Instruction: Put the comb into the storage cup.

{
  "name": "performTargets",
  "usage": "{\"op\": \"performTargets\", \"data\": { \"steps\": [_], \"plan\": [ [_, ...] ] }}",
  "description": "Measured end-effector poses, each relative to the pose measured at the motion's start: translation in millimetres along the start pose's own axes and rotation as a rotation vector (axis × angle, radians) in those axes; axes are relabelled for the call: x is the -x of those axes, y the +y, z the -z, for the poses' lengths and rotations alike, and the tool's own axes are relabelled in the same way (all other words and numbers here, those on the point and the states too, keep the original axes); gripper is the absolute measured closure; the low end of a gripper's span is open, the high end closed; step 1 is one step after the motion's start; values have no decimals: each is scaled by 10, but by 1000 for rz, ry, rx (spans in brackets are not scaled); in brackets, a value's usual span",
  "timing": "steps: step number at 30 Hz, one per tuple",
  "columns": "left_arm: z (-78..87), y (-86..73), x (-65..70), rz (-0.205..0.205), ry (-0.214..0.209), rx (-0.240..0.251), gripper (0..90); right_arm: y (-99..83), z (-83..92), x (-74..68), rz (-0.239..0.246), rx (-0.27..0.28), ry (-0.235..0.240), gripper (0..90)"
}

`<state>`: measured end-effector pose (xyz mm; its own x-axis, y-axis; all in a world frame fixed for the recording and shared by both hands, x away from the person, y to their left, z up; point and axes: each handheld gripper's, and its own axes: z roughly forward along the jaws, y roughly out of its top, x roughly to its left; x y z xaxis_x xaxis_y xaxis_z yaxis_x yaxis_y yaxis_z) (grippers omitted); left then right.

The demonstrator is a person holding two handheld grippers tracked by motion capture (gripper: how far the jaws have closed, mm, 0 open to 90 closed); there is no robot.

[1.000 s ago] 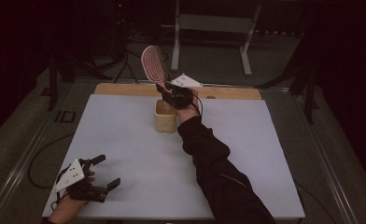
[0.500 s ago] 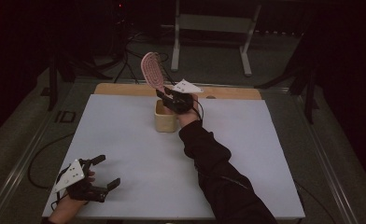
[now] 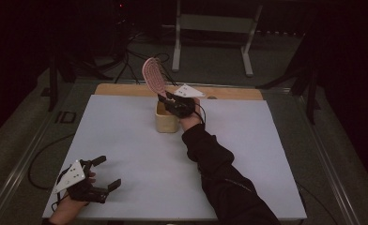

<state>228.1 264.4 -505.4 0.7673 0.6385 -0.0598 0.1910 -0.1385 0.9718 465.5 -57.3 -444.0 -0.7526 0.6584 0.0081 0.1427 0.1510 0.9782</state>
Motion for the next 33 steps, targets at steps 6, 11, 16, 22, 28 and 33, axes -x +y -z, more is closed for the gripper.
{"op": "performTargets", "data": {
  "steps": [6,11,16,22,28,33],
  "plan": [
    [-6,-2,-4,2,1,0,0,-30,-6,26,2,-27,-6,700],
    [-4,0,-2,0,2,-1,0,-57,-15,31,-15,-50,3,553],
    [-4,4,2,-6,1,-3,0,-121,-34,-8,-9,-127,21,207],
    [-9,7,5,-8,3,-4,0,-145,19,43,-38,-137,61,101],
    [-14,11,9,-8,3,-4,0,-99,52,50,-28,-146,51,102],
    [-13,11,6,-6,2,-5,0,-62,80,41,-31,-166,78,102]
  ]
}}
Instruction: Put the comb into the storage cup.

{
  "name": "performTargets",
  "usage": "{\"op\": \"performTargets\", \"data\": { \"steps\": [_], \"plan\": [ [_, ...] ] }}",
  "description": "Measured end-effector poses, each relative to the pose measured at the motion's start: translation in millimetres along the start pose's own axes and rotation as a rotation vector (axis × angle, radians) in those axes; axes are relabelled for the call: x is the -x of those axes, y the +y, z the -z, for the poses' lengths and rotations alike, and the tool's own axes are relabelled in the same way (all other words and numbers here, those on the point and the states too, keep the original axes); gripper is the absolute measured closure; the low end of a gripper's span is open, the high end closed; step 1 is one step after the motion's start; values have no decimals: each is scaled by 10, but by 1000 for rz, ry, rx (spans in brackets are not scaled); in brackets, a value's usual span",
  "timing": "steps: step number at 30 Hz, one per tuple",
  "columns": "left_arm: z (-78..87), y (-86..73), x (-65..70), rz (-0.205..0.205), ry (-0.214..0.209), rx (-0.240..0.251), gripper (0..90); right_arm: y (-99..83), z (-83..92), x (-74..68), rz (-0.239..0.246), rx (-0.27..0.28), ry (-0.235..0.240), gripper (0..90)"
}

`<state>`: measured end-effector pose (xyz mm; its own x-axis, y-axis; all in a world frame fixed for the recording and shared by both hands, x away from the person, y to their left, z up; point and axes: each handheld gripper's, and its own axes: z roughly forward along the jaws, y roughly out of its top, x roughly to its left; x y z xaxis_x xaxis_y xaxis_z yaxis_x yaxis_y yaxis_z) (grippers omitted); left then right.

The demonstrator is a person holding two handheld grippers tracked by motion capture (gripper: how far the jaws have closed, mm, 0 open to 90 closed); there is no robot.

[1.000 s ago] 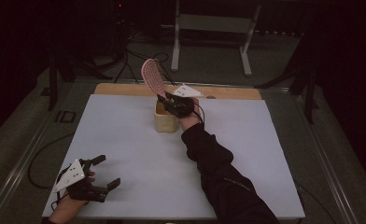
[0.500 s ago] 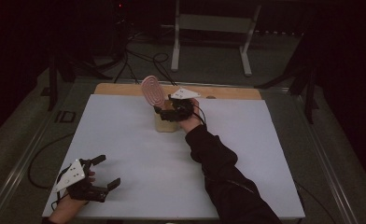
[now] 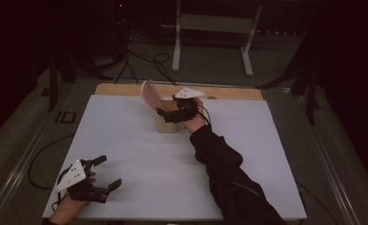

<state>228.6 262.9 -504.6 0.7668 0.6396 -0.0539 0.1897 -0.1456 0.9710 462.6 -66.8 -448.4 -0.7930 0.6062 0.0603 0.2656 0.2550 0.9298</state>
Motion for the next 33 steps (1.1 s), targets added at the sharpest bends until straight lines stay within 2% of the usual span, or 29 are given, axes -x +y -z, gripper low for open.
{"op": "performTargets", "data": {
  "steps": [9,21,33],
  "plan": [
    [-2,5,1,2,2,1,0,57,62,-11,9,-30,47,99],
    [9,8,4,-6,4,-1,0,93,235,-20,6,-68,67,94],
    [12,10,8,-2,3,4,0,39,433,-53,7,-76,90,93]
  ]
}}
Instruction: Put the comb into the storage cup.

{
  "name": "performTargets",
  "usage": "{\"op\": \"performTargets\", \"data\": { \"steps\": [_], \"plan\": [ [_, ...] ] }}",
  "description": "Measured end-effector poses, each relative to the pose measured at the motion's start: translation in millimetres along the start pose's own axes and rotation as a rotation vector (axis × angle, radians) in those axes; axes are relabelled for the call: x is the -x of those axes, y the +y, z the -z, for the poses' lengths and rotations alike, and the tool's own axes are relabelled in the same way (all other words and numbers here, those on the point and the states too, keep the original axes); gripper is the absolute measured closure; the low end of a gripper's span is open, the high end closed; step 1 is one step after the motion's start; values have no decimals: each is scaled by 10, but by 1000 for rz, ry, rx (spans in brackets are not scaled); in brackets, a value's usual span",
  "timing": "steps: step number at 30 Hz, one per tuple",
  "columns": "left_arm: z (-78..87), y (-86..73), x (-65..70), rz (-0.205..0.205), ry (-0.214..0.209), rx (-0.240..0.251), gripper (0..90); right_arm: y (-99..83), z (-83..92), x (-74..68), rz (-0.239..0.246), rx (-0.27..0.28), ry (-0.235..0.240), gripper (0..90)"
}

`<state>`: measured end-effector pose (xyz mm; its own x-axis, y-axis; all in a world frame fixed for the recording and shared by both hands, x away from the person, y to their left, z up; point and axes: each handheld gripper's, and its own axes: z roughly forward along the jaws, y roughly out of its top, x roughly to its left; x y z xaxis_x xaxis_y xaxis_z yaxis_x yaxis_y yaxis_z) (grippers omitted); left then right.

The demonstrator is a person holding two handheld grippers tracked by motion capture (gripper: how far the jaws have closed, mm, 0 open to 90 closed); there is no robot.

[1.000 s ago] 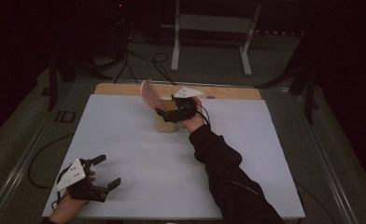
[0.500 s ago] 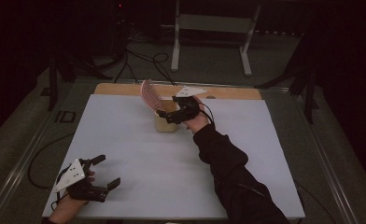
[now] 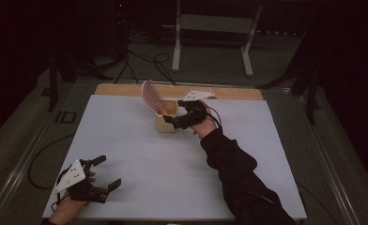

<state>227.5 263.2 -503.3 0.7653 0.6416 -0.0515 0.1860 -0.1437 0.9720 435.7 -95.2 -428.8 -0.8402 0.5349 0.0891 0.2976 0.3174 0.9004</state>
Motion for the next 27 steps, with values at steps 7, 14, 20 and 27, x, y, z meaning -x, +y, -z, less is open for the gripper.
{"op": "performTargets", "data": {
  "steps": [7,14,20,27],
  "plan": [
    [8,4,4,-3,1,1,0,-92,133,-10,1,1,5,93],
    [16,7,5,-5,-1,1,0,-195,269,-20,2,-9,-9,93],
    [11,8,7,-8,-1,-1,0,-314,426,-4,-7,-16,-19,93],
    [6,6,9,-9,-1,-4,0,-433,564,14,-10,-16,-30,93]
  ]
}}
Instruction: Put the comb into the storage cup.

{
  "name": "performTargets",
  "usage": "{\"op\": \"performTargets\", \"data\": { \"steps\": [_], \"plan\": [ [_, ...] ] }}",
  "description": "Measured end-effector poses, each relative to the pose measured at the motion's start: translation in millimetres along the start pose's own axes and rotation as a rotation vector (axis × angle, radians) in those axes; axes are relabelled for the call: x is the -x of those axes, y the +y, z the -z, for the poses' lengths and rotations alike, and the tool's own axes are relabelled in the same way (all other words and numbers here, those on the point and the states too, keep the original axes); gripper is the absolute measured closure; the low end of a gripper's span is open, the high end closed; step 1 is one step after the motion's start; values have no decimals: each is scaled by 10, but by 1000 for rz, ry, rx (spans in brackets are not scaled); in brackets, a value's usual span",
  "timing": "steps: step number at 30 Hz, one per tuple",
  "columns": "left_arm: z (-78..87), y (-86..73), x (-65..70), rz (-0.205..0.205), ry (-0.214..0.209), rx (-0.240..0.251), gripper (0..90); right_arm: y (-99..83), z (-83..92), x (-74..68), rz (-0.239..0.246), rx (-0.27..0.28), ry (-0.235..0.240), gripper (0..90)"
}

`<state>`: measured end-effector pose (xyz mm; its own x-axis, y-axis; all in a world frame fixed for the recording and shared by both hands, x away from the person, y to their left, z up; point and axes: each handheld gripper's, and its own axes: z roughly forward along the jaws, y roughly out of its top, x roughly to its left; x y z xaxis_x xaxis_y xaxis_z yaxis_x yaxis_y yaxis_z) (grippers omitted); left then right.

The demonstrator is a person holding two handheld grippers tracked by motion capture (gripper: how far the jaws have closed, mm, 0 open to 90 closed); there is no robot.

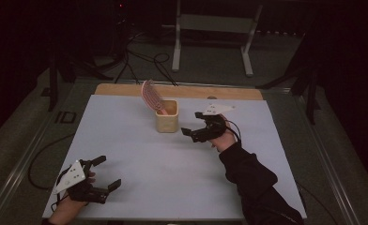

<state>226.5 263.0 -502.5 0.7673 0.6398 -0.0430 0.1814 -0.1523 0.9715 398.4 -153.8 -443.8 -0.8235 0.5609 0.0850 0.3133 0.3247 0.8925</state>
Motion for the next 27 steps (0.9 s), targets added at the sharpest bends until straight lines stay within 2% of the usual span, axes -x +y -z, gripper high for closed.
{"op": "performTargets", "data": {
  "steps": [6,10,20,27],
  "plan": [
    [-1,2,0,0,1,0,0,-93,135,8,-9,-28,-9,93],
    [-5,2,3,-1,0,-2,0,-162,235,9,-18,-27,-17,92],
    [-6,4,4,0,1,0,0,-365,479,-85,-16,-41,-22,92],
    [-2,8,6,1,1,2,0,-492,688,-125,-33,-35,-49,92]
  ]
}}
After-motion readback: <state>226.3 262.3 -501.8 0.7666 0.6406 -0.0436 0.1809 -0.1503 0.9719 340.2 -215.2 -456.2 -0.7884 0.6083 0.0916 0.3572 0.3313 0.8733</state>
